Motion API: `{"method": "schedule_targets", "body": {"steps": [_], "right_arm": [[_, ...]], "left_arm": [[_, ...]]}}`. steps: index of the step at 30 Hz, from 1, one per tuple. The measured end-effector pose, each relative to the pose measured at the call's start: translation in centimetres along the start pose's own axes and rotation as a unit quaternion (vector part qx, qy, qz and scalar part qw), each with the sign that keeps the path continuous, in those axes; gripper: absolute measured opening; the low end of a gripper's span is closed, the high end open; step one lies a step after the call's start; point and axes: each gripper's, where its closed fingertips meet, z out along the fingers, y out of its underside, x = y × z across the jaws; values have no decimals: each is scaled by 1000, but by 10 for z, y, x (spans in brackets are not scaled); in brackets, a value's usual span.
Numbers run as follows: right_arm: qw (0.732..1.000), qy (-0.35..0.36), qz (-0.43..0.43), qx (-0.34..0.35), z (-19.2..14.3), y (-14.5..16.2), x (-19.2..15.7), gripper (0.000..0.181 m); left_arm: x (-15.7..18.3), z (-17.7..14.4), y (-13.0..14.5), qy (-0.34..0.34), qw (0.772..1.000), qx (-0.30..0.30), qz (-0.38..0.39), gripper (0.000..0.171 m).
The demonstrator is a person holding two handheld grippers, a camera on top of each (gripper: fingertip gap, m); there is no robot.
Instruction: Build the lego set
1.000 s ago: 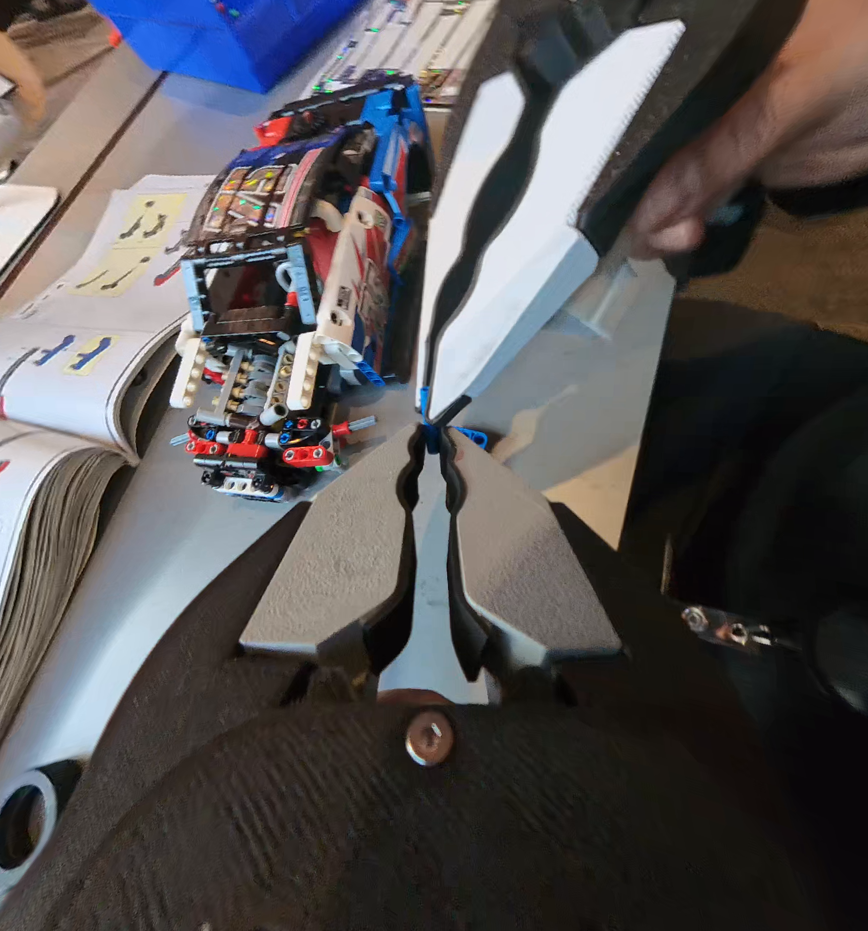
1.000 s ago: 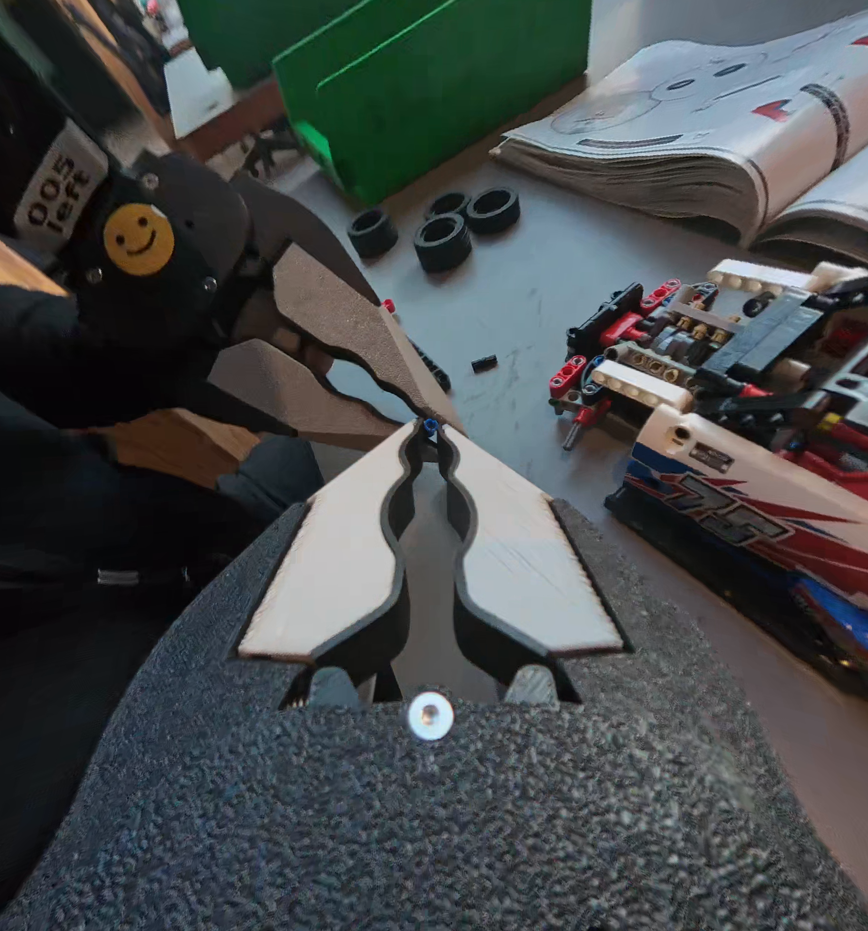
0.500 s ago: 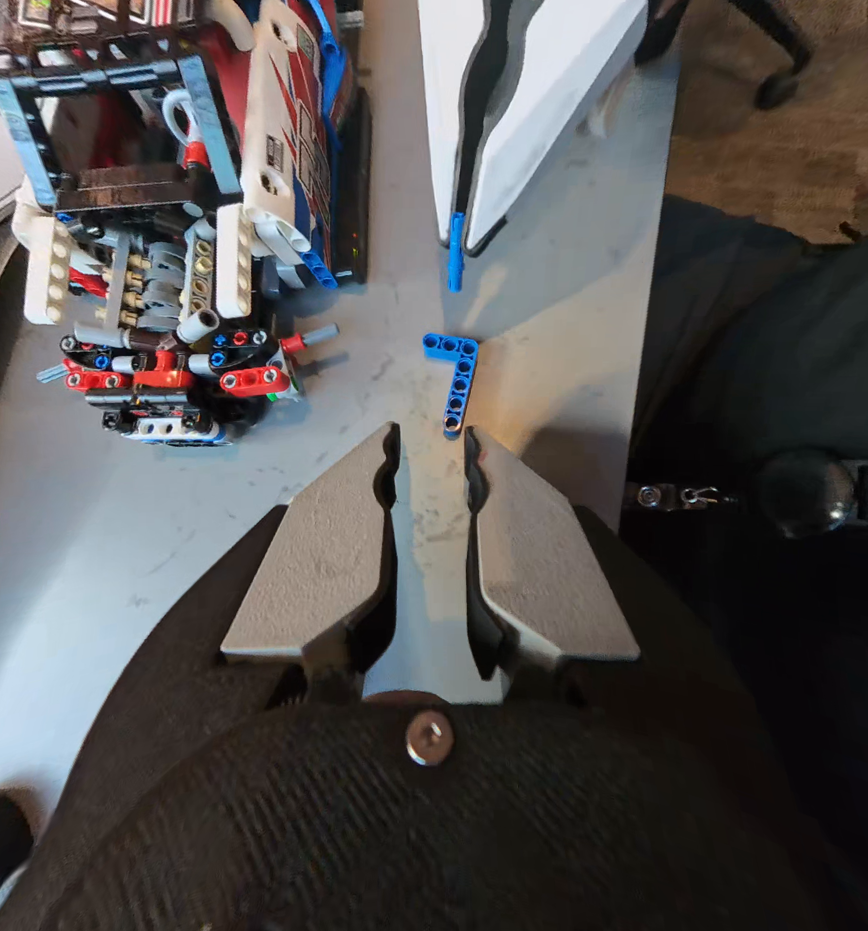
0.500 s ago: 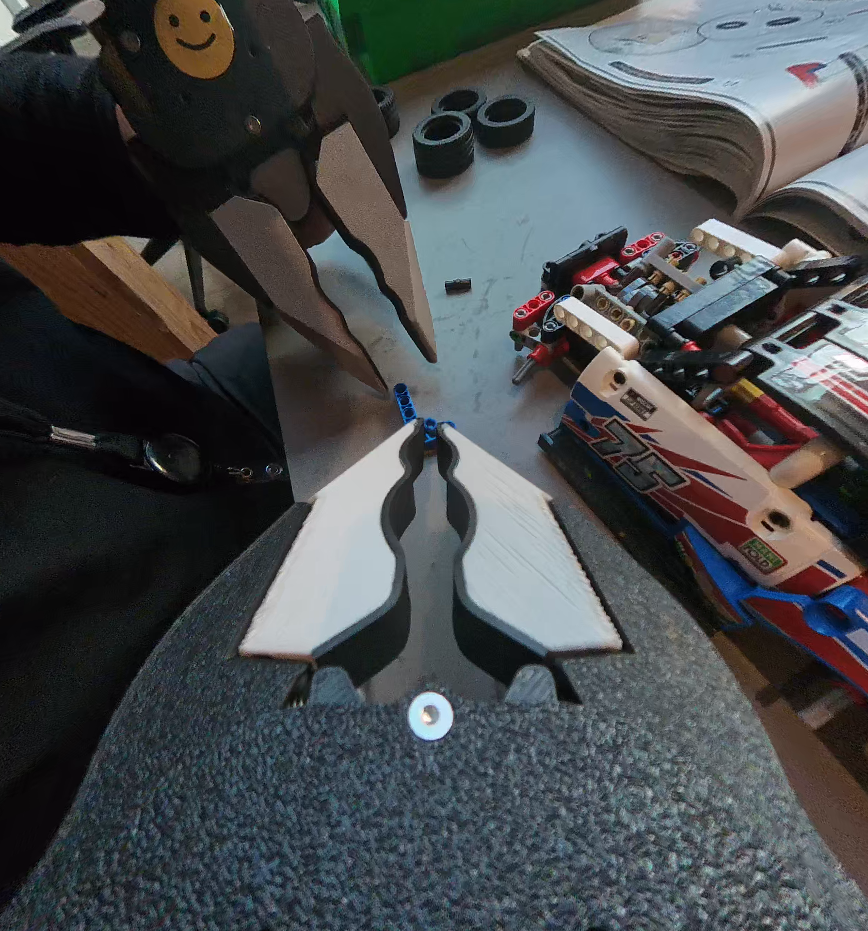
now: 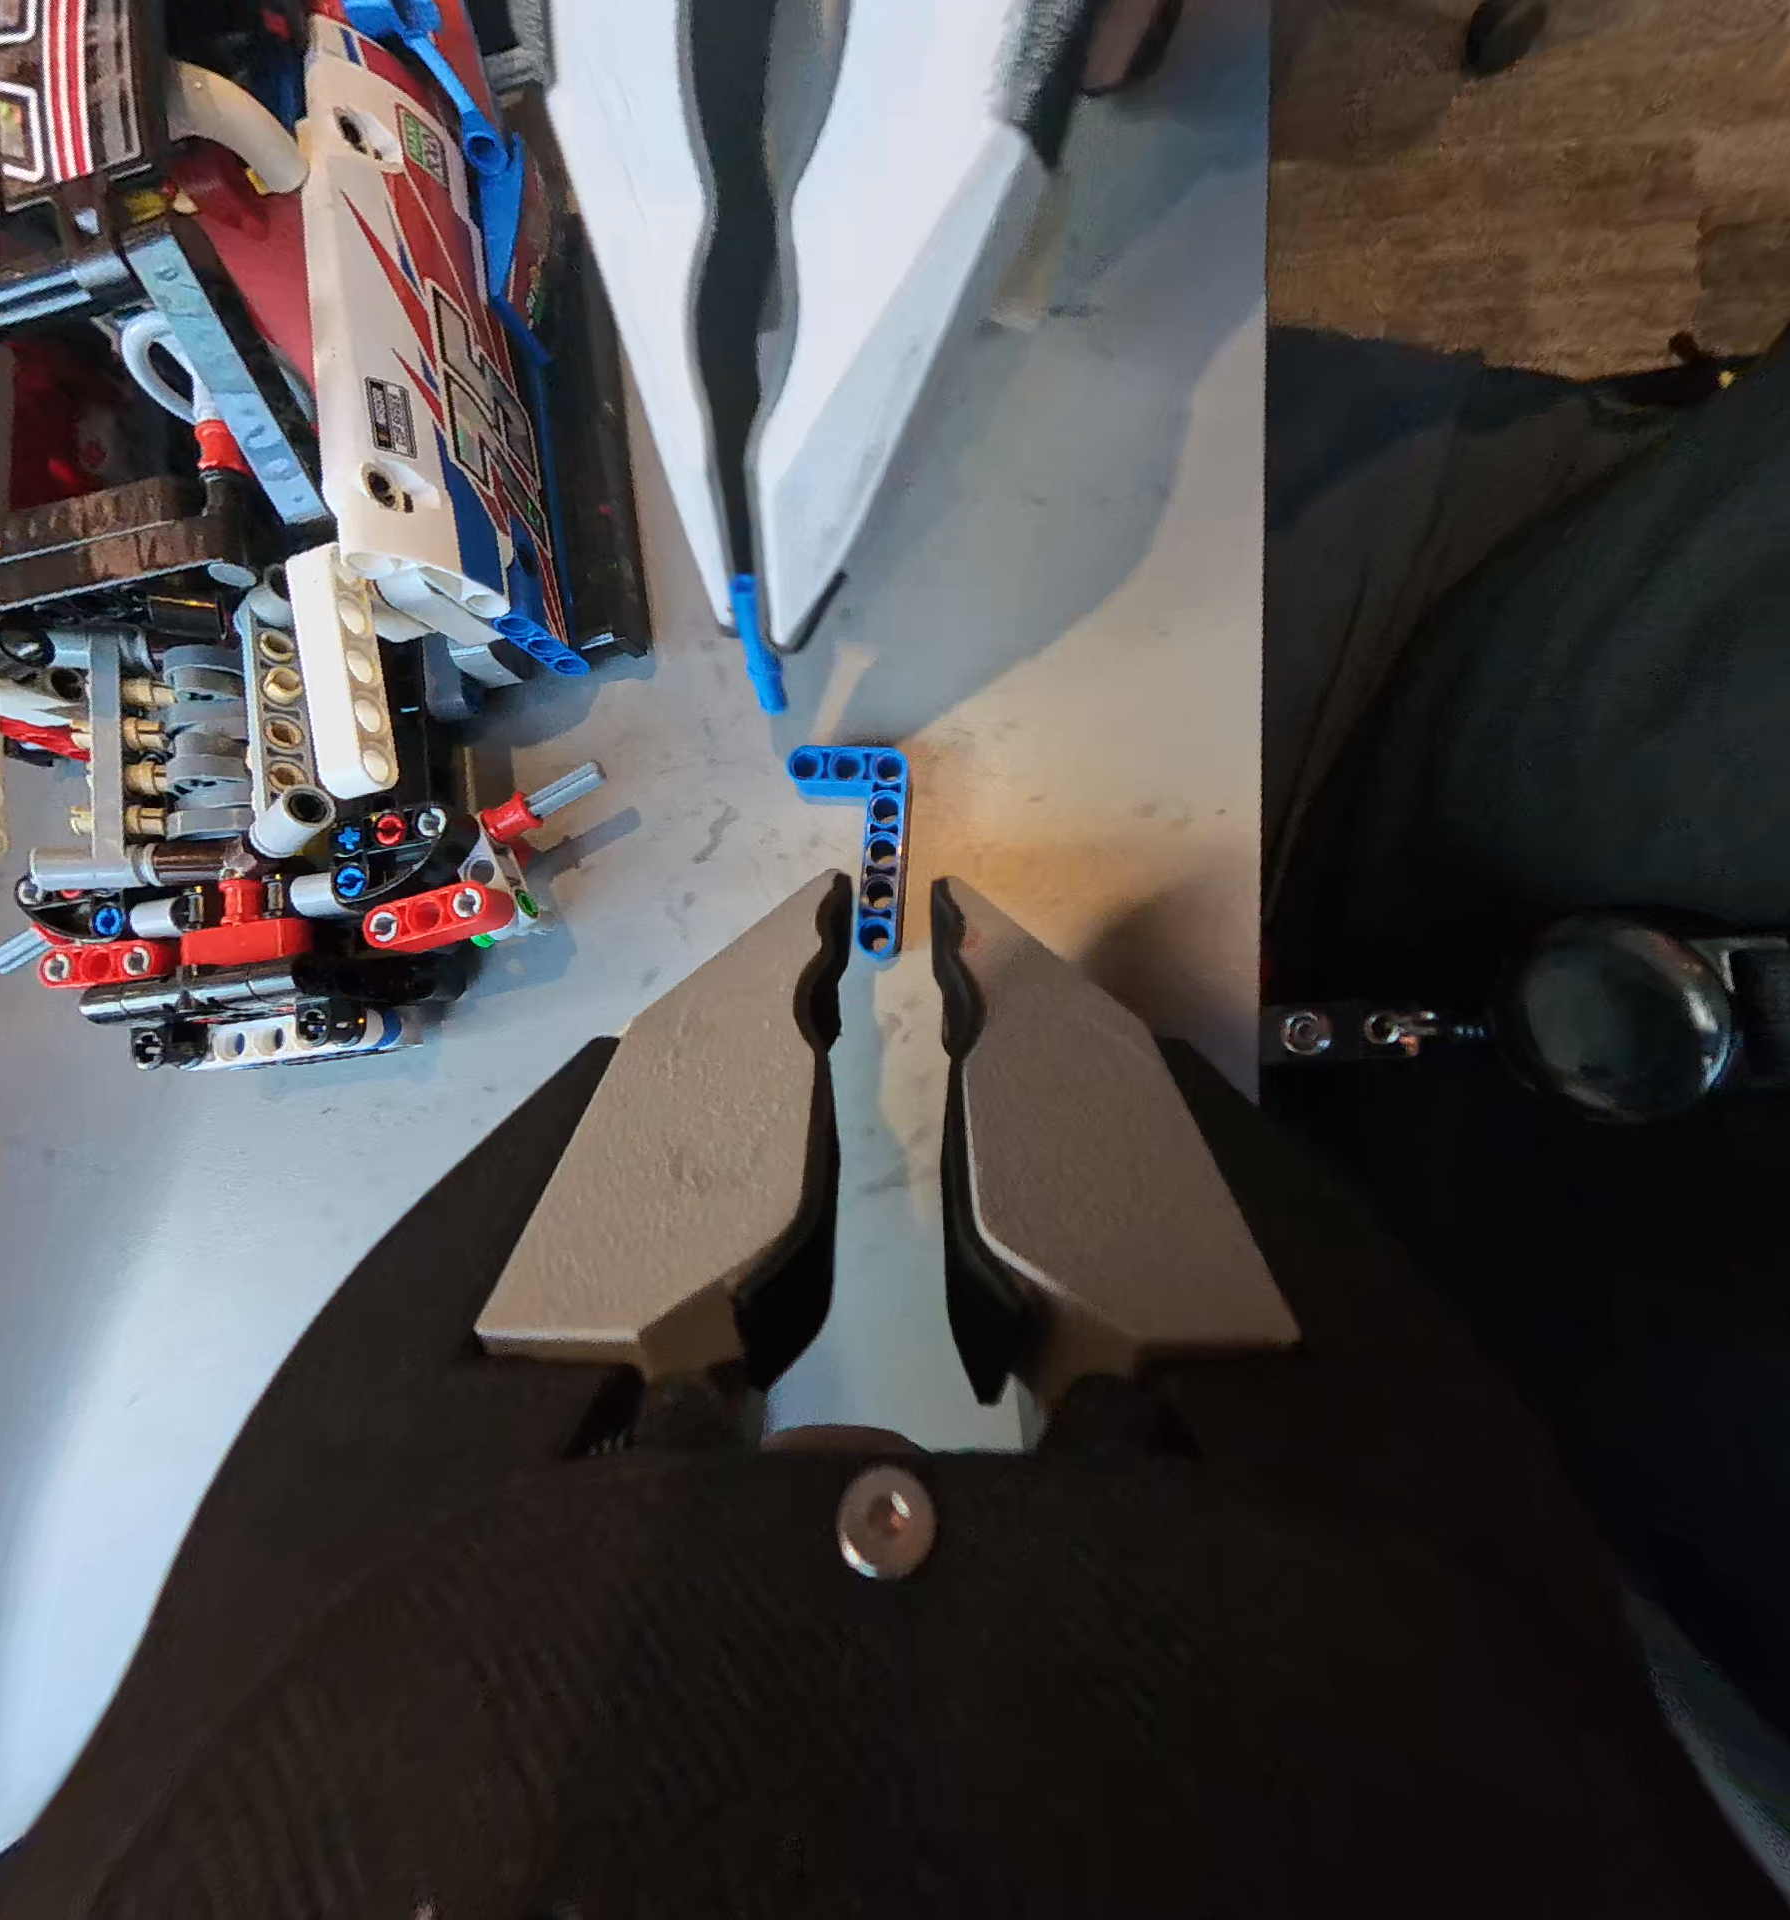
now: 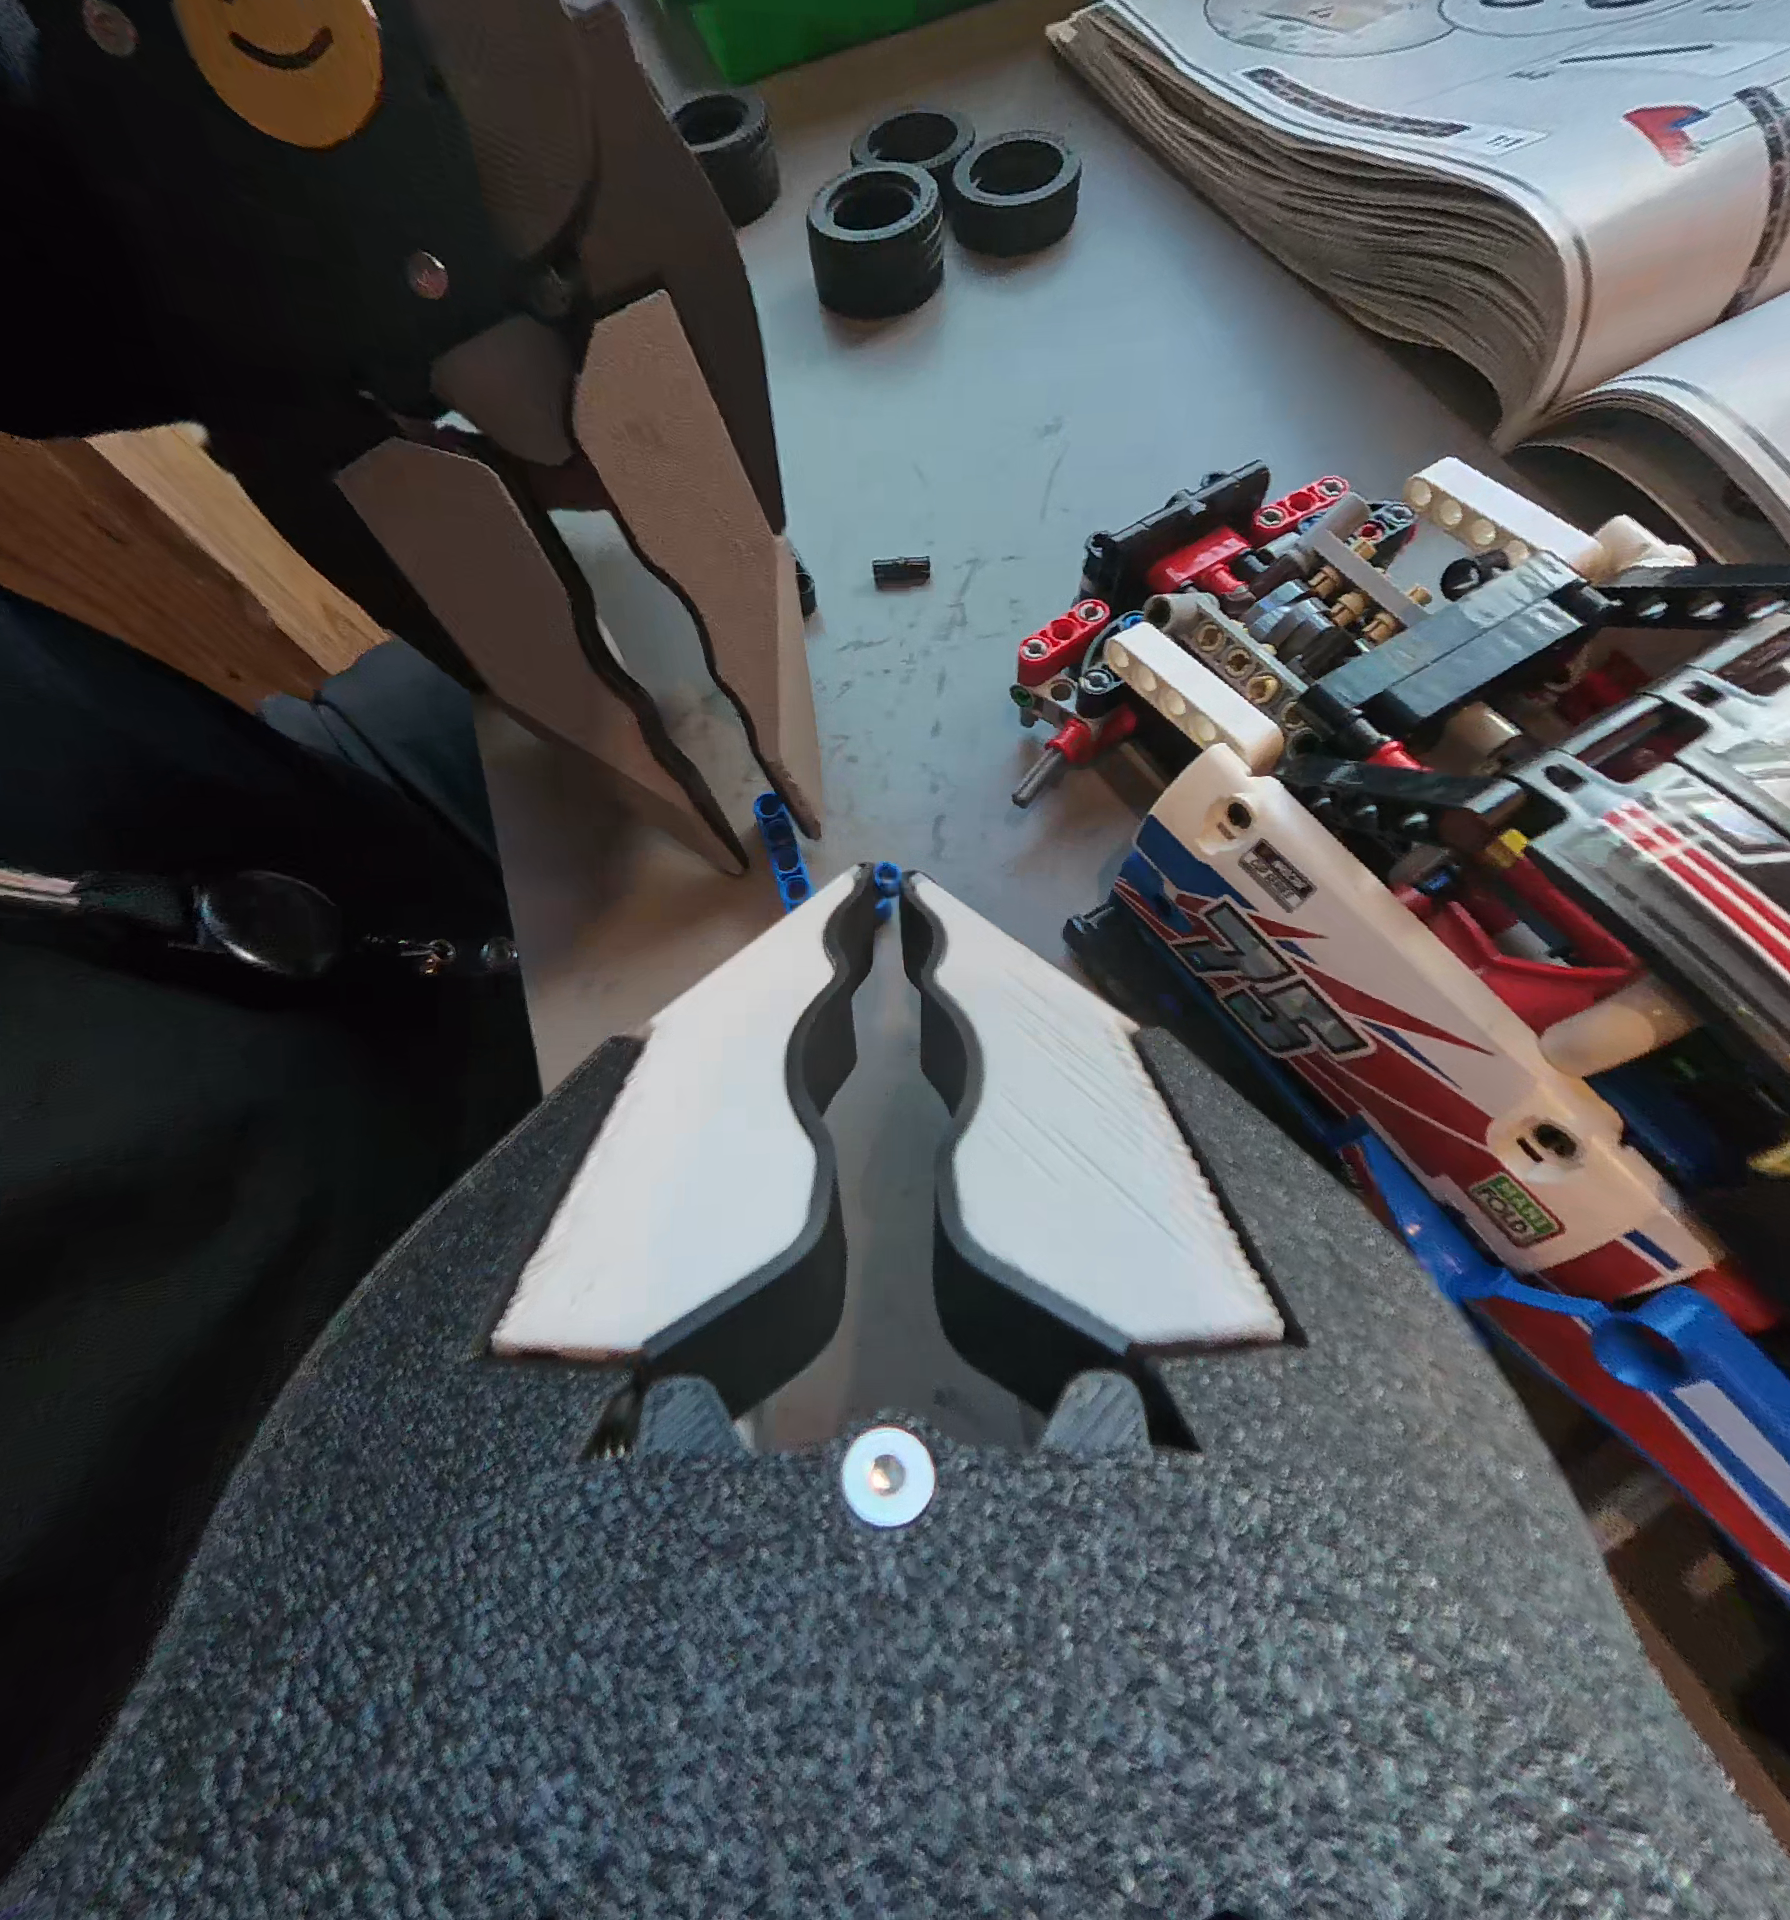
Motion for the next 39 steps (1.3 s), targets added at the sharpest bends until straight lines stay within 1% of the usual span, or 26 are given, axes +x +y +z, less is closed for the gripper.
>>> {"method": "schedule_targets", "body": {"steps": [4,9,13,18,22,25,28,31,36,39], "right_arm": [[999,28,-18,-10,5,-1,11,4],[998,30,-40,-33,18,3,13,4],[999,10,-30,-42,18,10,6,4],[998,-17,-26,-47,13,17,-11,4],[998,-13,-26,-48,8,21,-17,4],[999,1,-10,-33,2,20,-12,4],[1000,14,21,5,-6,11,-6,4],[998,10,50,35,-11,4,-4,4],[997,24,59,46,-14,2,0,4],[997,26,54,47,-14,2,-1,4]], "left_arm": [[-4,-3,4,-7,1000,-19,17,20],[-6,-4,5,-16,1000,-16,7,20],[-11,-6,8,-32,999,-12,-8,19],[-21,-8,12,-60,998,-20,-22,20],[-17,-9,12,-58,998,-20,-16,19],[-12,-9,12,-61,998,-18,-5,18],[-14,-13,15,-71,997,-25,-23,22],[-11,-14,14,-69,997,-13,-18,23],[-14,-13,15,-59,998,-17,-2,25],[-19,-12,14,-55,998,-26,29,25]]}}
